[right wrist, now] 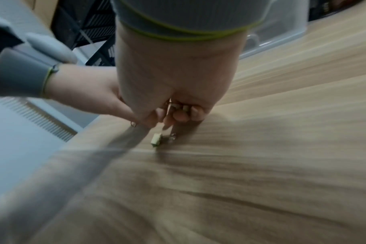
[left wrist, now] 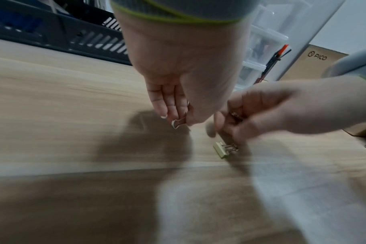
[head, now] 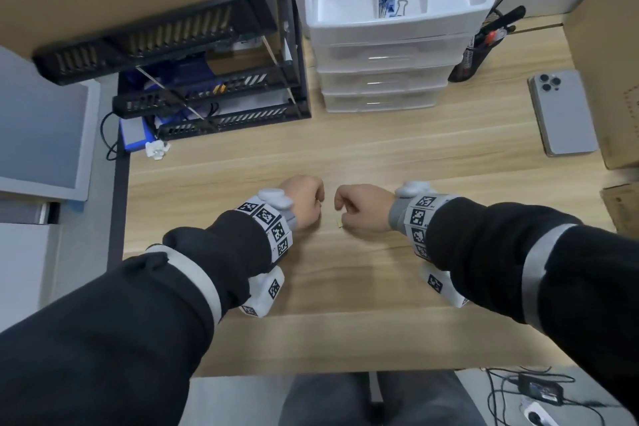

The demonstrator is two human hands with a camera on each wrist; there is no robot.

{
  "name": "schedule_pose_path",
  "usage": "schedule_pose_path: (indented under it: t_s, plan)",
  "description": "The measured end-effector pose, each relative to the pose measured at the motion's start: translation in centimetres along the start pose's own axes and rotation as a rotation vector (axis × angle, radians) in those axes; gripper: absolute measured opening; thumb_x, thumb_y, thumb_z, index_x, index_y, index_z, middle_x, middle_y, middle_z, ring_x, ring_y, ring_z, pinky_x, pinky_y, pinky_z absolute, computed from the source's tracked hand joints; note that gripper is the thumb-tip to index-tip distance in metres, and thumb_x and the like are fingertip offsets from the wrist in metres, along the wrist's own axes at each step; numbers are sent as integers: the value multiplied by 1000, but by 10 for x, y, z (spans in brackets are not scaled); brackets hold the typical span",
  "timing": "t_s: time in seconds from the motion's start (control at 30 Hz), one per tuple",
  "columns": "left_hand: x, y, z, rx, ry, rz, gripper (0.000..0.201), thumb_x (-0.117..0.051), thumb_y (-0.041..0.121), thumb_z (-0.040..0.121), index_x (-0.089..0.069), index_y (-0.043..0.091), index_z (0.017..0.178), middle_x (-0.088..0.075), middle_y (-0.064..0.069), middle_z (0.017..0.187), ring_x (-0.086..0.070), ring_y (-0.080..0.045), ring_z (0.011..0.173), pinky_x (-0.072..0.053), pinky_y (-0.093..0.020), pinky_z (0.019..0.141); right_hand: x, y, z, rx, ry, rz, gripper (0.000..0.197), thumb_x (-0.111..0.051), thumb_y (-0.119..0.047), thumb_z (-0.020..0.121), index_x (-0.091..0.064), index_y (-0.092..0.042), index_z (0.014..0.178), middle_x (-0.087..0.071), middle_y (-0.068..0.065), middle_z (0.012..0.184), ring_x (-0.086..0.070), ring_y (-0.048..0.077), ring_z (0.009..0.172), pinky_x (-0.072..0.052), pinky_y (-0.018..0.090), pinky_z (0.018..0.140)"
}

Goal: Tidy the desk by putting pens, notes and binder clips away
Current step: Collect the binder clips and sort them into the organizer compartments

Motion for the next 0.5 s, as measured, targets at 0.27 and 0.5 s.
schedule_pose_path:
  t_s: [0.27,0.5]
  plan:
    - [2,-14,-21,55,20,-139,11,-64,15,79,-66,25,76,-65,7,78,-65,-18,76,-49,-28,66,-18,-10,6,21,88,-216,20,-62,-31,86,-59,-16,98,-56,0,103,-55,22,78,-41,30,67]
    - [29,12,-24,23,-14,-538,15,-82,15,74,-68,20,72,-65,5,61,-57,-6,53,-44,-17,56,10,-17,-6,-295,130,914,16,-44,-13,88,-58,-7,83,-50,9,62,-41,19,43,-30,20,41]
Point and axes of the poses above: each hand's wrist, its own z-axis towards the middle knuckle, its own x-axis out of the back of the hand, y = z × x, the point moved 1 cm from there along z, towards the middle knuckle
